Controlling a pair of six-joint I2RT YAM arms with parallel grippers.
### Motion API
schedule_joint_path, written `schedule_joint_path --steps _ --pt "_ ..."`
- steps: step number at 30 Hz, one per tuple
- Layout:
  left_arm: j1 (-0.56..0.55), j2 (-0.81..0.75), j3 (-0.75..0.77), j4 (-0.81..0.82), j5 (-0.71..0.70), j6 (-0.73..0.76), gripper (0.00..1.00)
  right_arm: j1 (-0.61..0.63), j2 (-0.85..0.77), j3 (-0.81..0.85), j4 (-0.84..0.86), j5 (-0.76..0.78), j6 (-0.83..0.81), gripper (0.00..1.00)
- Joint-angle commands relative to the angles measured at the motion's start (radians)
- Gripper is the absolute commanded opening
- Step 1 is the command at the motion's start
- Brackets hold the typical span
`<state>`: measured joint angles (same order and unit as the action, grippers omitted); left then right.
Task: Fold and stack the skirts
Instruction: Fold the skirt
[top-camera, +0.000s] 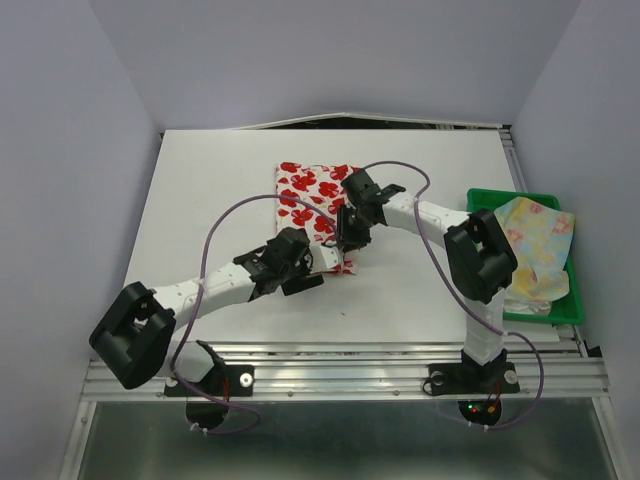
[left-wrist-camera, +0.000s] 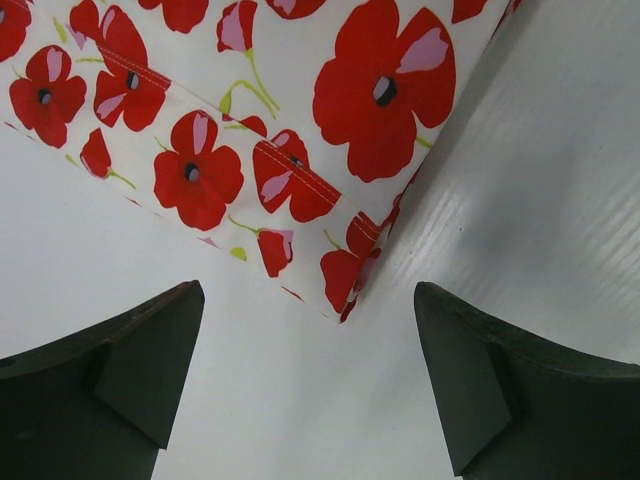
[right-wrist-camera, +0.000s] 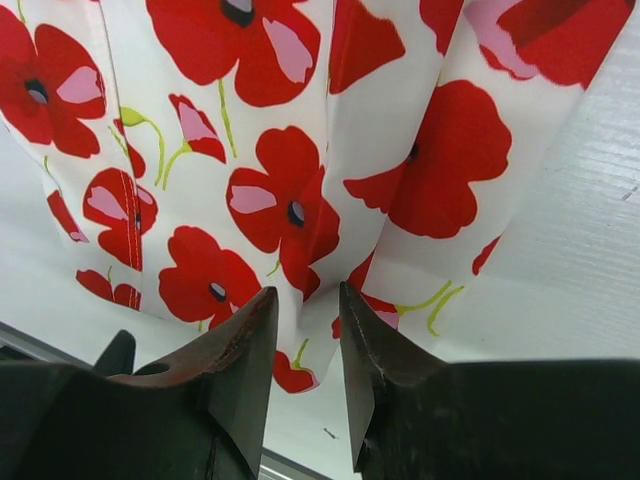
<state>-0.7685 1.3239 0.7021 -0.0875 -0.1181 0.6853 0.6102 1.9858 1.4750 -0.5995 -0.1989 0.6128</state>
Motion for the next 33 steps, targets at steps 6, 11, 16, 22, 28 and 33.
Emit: schedule_joint_path --steps 6,11,16,22,28,33 --pt "-0.018 0.041 0.005 0.069 -0.109 0.071 0.99 -0.019 -0.022 -0.019 0.009 -0.073 0.019 0.36" --pt "-0.017 0.077 -0.001 0.124 -0.143 0.062 0.99 -0.029 -0.015 -0.016 0.009 -0.097 0.018 0.36" --pt "-0.006 0.092 -0.003 0.160 -0.144 0.053 0.99 -0.038 -0.013 -0.031 0.012 -0.125 0.024 0.36" --pt "0.000 0.132 -0.009 0.177 -0.141 0.057 0.99 -0.056 -0.005 -0.025 0.015 -0.148 0.024 0.32" --pt "0.000 0.146 -0.027 0.173 -0.130 0.059 0.98 -0.076 0.002 -0.035 0.023 -0.175 0.030 0.18" --pt "0.001 0.163 -0.038 0.170 -0.118 0.043 0.98 -0.087 0.001 -0.045 0.023 -0.203 0.021 0.06"
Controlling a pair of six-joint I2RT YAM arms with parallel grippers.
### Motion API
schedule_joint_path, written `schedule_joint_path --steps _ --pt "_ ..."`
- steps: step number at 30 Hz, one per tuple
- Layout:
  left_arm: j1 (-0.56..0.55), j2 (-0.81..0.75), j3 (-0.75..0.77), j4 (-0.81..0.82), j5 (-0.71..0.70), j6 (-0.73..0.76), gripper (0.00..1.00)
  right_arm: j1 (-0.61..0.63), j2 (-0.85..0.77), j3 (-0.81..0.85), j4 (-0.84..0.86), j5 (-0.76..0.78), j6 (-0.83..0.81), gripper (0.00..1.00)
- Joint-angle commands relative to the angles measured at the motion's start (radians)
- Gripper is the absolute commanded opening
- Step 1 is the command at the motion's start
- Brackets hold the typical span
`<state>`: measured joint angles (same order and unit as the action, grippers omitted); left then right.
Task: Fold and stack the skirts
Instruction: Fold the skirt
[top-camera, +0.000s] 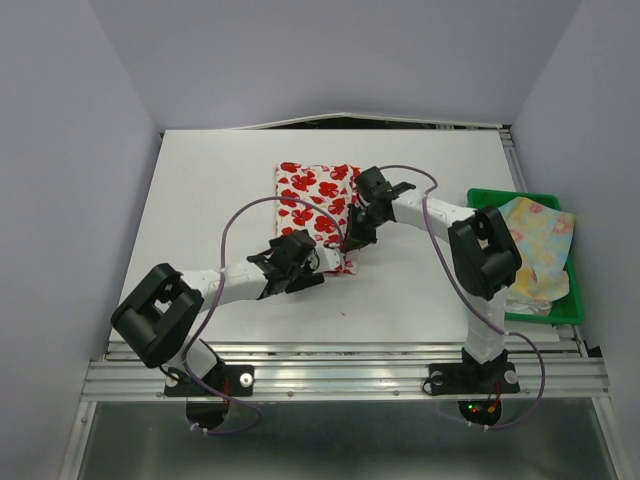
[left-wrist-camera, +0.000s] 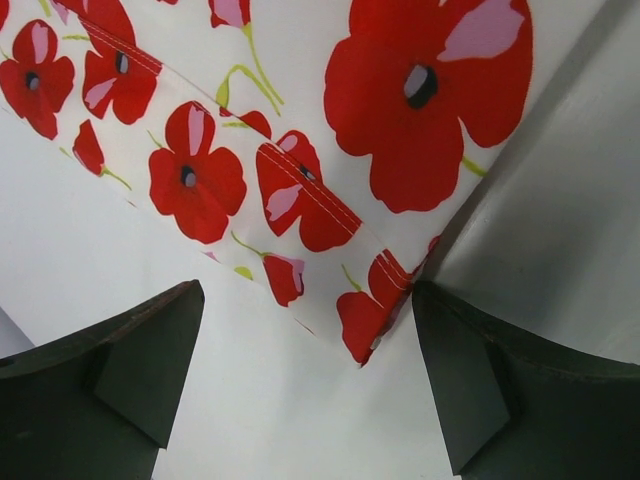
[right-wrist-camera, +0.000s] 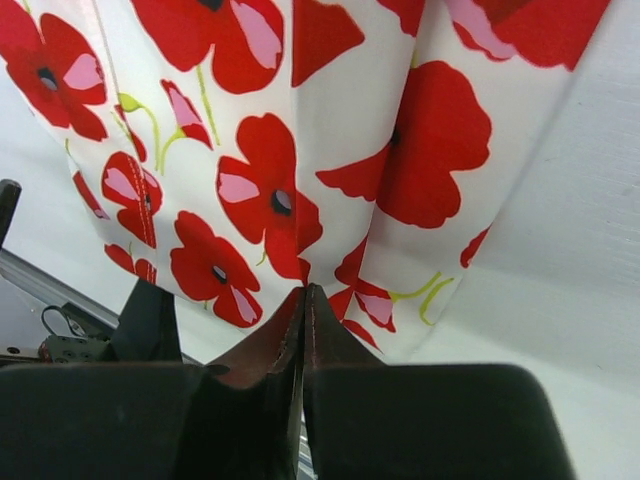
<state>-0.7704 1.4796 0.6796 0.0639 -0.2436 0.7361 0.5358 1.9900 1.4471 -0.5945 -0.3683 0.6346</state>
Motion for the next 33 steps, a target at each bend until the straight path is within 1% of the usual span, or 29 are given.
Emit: schedule_joint_path --steps 1,2,7,8,9,10,11,12,18,26,33 --pt "0.003 0.010 -0.018 0.019 0.012 -0.010 0.99 -0.013 -0.005 -0.019 0.016 -0.037 -0.001 0.03" --pt "0.003 0.010 -0.021 0.023 0.013 -0.014 0.98 -0.023 -0.008 -0.022 0.016 -0.038 -0.004 0.01" --pt "0.003 0.021 -0.041 0.034 0.017 -0.017 0.98 -0.033 -0.003 -0.024 0.007 -0.047 -0.021 0.01" --pt "0.003 0.018 -0.041 0.034 0.020 -0.018 0.98 -0.033 -0.003 -0.019 0.009 -0.063 -0.023 0.03" --pt "0.003 0.018 -0.040 0.034 0.021 -0.021 0.98 -0.033 -0.003 -0.016 0.009 -0.070 -0.021 0.13" --pt "0.003 0.015 -0.038 0.034 0.024 -0.023 0.98 -0.033 -0.003 -0.011 0.012 -0.078 -0.021 0.12" --pt "0.003 0.018 -0.035 0.030 0.026 -0.023 0.99 -0.033 -0.003 -0.005 0.010 -0.083 -0.018 0.03" --pt "0.003 0.021 -0.034 0.030 0.026 -0.024 0.98 -0.033 -0.003 -0.005 0.012 -0.080 -0.018 0.01" --pt "0.005 0.030 -0.029 0.030 0.029 -0.026 0.99 -0.033 -0.008 -0.024 0.001 -0.032 -0.030 0.01" --pt "0.005 0.024 -0.060 0.033 0.036 -0.027 0.99 -0.089 -0.016 -0.036 -0.028 -0.020 -0.072 0.01" --pt "0.010 0.024 -0.068 0.027 0.044 -0.023 0.98 -0.109 -0.011 -0.036 -0.047 -0.020 -0.104 0.01"
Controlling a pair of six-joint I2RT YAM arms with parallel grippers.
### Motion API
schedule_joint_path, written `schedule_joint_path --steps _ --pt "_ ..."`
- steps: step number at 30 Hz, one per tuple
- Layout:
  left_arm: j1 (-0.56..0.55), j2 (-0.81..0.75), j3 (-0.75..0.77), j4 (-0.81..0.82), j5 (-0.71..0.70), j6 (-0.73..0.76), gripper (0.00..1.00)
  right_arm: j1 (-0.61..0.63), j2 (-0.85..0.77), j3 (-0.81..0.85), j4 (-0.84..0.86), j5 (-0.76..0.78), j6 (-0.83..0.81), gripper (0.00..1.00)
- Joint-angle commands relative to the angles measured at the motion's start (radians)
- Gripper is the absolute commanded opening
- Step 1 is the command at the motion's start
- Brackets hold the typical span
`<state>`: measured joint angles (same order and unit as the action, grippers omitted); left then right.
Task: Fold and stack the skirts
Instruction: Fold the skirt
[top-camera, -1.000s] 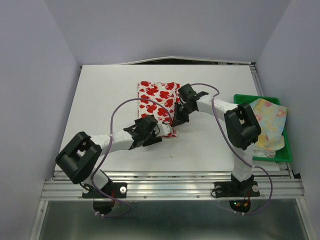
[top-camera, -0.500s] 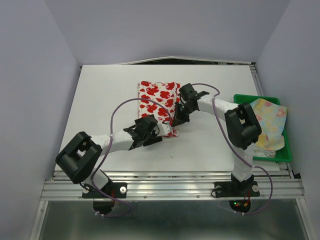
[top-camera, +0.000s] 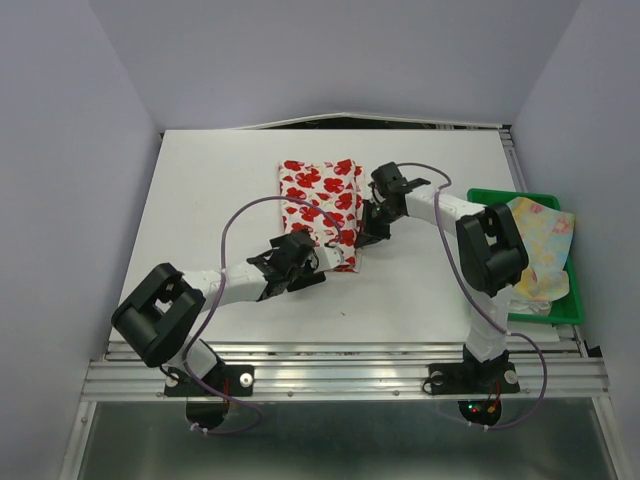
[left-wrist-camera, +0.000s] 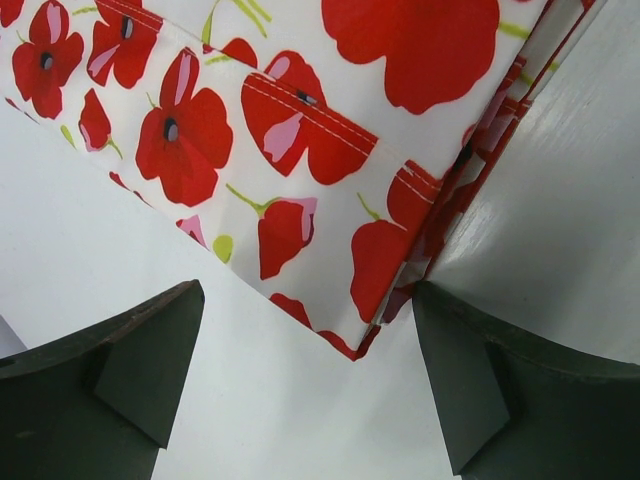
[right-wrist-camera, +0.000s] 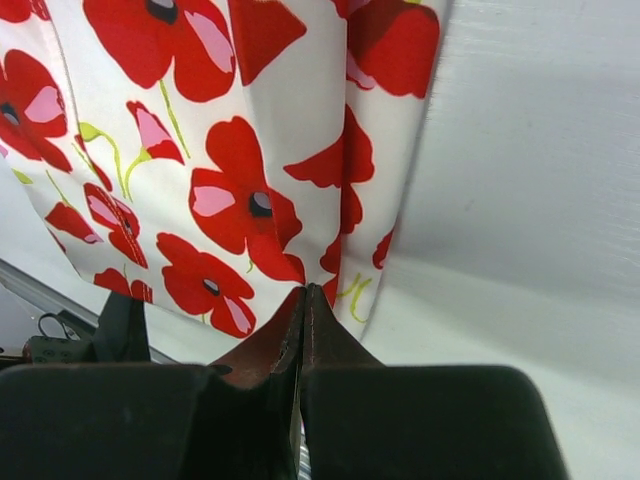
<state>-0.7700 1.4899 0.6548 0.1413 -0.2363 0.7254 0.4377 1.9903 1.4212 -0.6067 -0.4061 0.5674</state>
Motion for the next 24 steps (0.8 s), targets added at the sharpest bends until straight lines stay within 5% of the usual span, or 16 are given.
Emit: schedule_joint_path --steps 1,18,24 --pt "0.011 0.013 -0.044 -0.051 0.037 -0.012 0.99 -0.011 -0.010 -0.011 -0.045 0.023 -0.038 0.01" --pt "0.015 0.000 -0.043 -0.071 0.068 -0.011 0.99 -0.021 0.050 -0.079 0.008 0.000 -0.080 0.01" --pt "0.015 -0.175 0.009 -0.210 0.231 -0.032 0.99 -0.021 0.044 -0.053 0.008 -0.032 -0.107 0.01"
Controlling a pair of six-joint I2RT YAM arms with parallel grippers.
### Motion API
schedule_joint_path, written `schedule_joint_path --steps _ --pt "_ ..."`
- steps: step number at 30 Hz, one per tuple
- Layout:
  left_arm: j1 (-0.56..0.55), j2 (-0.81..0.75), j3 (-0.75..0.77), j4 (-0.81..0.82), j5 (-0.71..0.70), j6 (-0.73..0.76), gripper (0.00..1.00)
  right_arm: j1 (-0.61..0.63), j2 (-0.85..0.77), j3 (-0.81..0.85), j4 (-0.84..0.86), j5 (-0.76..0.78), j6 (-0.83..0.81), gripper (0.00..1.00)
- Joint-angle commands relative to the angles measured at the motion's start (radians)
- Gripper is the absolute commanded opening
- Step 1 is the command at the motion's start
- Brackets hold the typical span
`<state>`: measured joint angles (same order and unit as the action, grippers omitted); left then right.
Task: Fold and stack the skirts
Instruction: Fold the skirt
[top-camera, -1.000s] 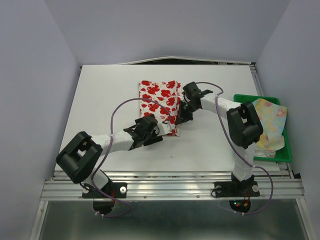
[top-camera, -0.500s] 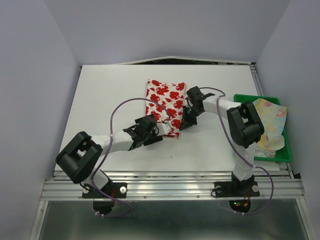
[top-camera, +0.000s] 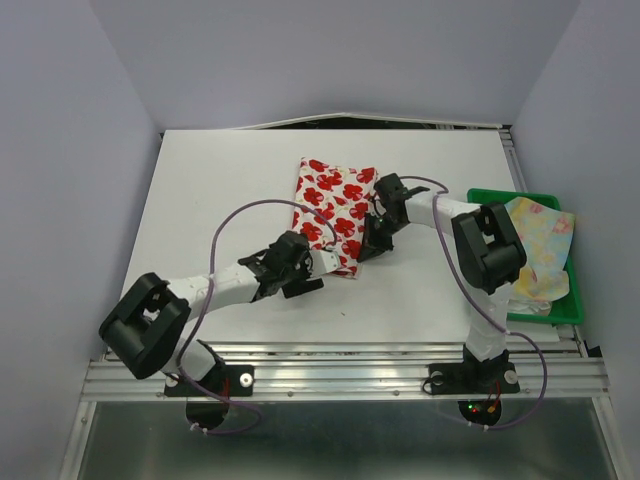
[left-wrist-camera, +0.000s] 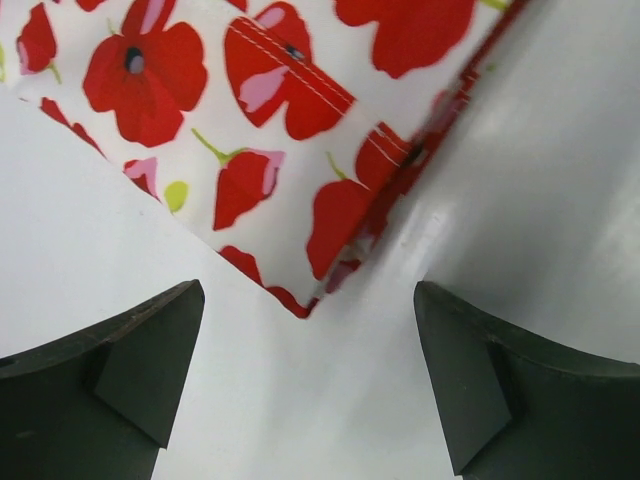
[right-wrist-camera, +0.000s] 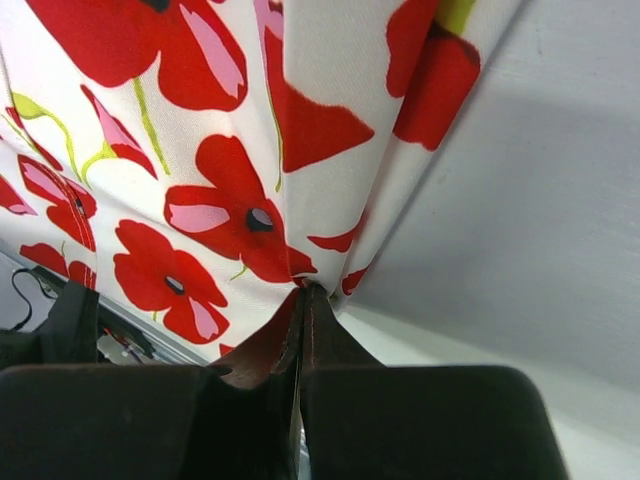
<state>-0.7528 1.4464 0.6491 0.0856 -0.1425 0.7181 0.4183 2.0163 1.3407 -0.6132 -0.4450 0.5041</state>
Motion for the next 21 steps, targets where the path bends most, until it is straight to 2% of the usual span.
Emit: schedule_joint_path --steps 1,2,5,6,8,9,10,13,15,21 --pt "-0.002 -0.159 0.026 -0.180 0.188 -0.026 0.99 -0.001 0.013 0.029 0.015 -0.006 -0.045 0.02" --pt "-0.002 -0.185 0.037 -0.202 0.249 -0.026 0.99 -0.001 -0.002 0.035 0.013 -0.020 -0.050 0.04" --pt "-0.002 -0.265 0.081 -0.279 0.351 -0.035 0.99 -0.001 -0.048 0.069 0.009 -0.054 -0.068 0.20" --pt "-0.002 -0.283 0.090 -0.308 0.369 -0.042 0.99 -0.010 -0.062 0.080 0.009 -0.075 -0.073 0.35" --pt "-0.002 -0.287 0.116 -0.317 0.394 -0.066 0.98 -0.010 -0.099 0.106 0.007 -0.089 -0.082 0.48" --pt "-0.002 -0.275 0.124 -0.323 0.396 -0.080 0.99 -0.019 -0.106 0.116 0.007 -0.083 -0.087 0.57" --pt "0.000 -0.265 0.136 -0.323 0.397 -0.101 0.98 -0.019 -0.114 0.130 0.007 -0.074 -0.098 0.60" --pt "0.026 -0.233 0.145 -0.299 0.406 -0.137 0.90 -0.078 -0.117 0.182 0.012 -0.092 -0.136 0.61" --pt "0.033 -0.204 0.149 -0.294 0.403 -0.123 0.86 -0.118 -0.097 0.248 0.010 -0.089 -0.151 0.56" --pt "0.032 -0.149 0.123 -0.267 0.350 0.055 0.63 -0.127 0.073 0.408 0.101 -0.181 -0.167 0.49"
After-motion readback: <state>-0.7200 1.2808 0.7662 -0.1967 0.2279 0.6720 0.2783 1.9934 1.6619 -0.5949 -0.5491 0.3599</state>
